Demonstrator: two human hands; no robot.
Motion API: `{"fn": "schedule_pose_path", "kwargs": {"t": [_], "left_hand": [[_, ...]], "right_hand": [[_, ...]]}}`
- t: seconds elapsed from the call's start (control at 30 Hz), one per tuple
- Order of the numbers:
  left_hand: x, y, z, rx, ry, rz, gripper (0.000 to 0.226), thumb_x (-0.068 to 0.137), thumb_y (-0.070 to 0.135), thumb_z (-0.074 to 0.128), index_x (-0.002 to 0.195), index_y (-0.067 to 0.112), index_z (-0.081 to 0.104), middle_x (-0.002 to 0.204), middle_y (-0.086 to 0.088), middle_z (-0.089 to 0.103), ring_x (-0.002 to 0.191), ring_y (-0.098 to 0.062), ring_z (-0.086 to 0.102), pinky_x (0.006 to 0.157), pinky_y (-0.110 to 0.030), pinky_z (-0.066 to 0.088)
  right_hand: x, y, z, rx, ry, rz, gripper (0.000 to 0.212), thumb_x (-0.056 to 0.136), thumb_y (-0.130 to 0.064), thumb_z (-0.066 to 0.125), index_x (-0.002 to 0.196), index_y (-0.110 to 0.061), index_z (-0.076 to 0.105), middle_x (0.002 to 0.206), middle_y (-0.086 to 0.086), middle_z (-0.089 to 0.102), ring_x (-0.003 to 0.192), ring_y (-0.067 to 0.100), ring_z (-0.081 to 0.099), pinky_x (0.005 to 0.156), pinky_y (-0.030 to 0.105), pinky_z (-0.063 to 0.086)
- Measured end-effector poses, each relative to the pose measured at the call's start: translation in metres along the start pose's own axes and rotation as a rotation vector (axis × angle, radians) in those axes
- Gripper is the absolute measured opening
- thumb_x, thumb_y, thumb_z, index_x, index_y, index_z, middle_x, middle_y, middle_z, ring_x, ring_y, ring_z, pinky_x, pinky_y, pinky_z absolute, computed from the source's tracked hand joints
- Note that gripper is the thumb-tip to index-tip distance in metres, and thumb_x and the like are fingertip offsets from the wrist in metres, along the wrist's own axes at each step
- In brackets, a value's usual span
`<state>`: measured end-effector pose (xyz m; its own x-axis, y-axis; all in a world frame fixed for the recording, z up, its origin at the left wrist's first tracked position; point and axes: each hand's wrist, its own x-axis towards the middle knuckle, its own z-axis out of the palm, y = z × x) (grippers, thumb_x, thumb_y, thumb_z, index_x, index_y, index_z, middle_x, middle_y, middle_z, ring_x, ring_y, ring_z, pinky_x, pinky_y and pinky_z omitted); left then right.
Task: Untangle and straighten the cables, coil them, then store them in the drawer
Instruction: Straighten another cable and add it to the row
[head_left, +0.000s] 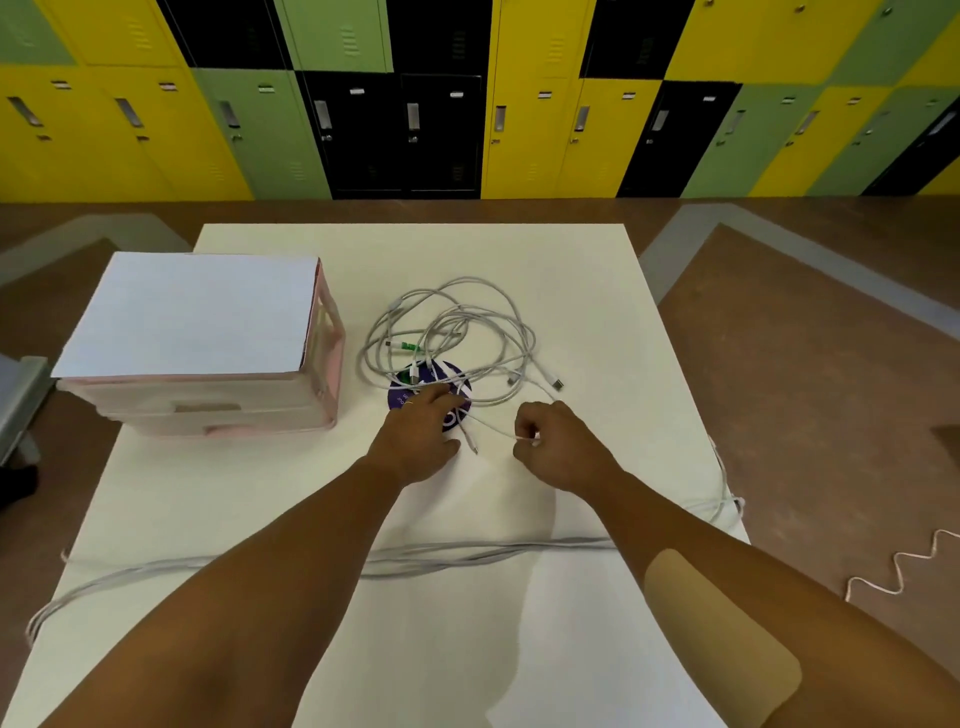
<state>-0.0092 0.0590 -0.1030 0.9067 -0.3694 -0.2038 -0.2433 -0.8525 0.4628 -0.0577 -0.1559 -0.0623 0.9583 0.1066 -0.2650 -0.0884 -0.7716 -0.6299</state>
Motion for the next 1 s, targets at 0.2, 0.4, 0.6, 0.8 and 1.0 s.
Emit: {"fn": "schedule_pose_path", "kwargs": {"t": [0.2, 0.4, 0.6, 0.8, 1.0], "left_hand": [[0.006, 0.009, -0.005, -0.173, 0.023, -0.052, 0.051, 0.088, 0.027, 0.069, 0.137, 0.027, 0.051, 0.152, 0.004, 0.036, 0.132, -0.018, 0.046, 0.102, -0.031, 0.039], [0.006, 0.029, -0.027, -0.478, 0.339, -0.098, 0.022, 0.096, 0.032, 0.063, 0.107, 0.016, 0.072, 0.111, 0.005, 0.053, 0.102, -0.011, 0.056, 0.083, -0.015, 0.038], [0.000, 0.064, -0.090, -0.880, 0.453, 0.004, 0.015, 0.096, 0.020, 0.063, 0.097, 0.013, 0.075, 0.080, -0.007, 0.072, 0.074, -0.017, 0.068, 0.073, -0.032, 0.056], [-0.005, 0.094, -0.125, -1.123, 0.404, 0.137, 0.017, 0.093, 0.009, 0.066, 0.096, -0.007, 0.070, 0.074, -0.018, 0.065, 0.060, -0.026, 0.064, 0.060, -0.032, 0.057], [-0.011, 0.090, -0.118, -1.085, 0.362, 0.124, 0.014, 0.090, 0.019, 0.071, 0.094, 0.006, 0.071, 0.082, -0.007, 0.069, 0.071, -0.018, 0.066, 0.061, -0.029, 0.055]], "right_hand": [[-0.003, -0.041, -0.039, 0.378, 0.239, -0.078, 0.007, 0.078, -0.014, 0.054, 0.072, -0.013, 0.052, 0.061, -0.010, 0.050, 0.059, 0.009, 0.043, 0.060, 0.027, 0.039], [-0.010, -0.077, -0.053, 0.463, 0.466, -0.237, 0.013, 0.092, -0.014, 0.050, 0.079, -0.010, 0.049, 0.063, -0.006, 0.048, 0.061, 0.009, 0.042, 0.059, 0.031, 0.039], [-0.005, -0.075, -0.048, 0.337, 0.405, -0.060, 0.010, 0.096, -0.031, 0.054, 0.097, -0.022, 0.059, 0.074, -0.005, 0.061, 0.062, 0.014, 0.059, 0.063, 0.036, 0.051], [-0.001, -0.085, -0.031, 0.487, 0.198, 0.011, 0.029, 0.090, -0.037, 0.069, 0.114, -0.026, 0.057, 0.089, -0.004, 0.067, 0.064, 0.020, 0.071, 0.063, 0.027, 0.049], [0.006, -0.085, -0.026, 0.536, 0.316, 0.050, 0.021, 0.094, -0.029, 0.065, 0.089, -0.010, 0.058, 0.079, 0.003, 0.069, 0.059, 0.017, 0.071, 0.065, 0.040, 0.054]]}}
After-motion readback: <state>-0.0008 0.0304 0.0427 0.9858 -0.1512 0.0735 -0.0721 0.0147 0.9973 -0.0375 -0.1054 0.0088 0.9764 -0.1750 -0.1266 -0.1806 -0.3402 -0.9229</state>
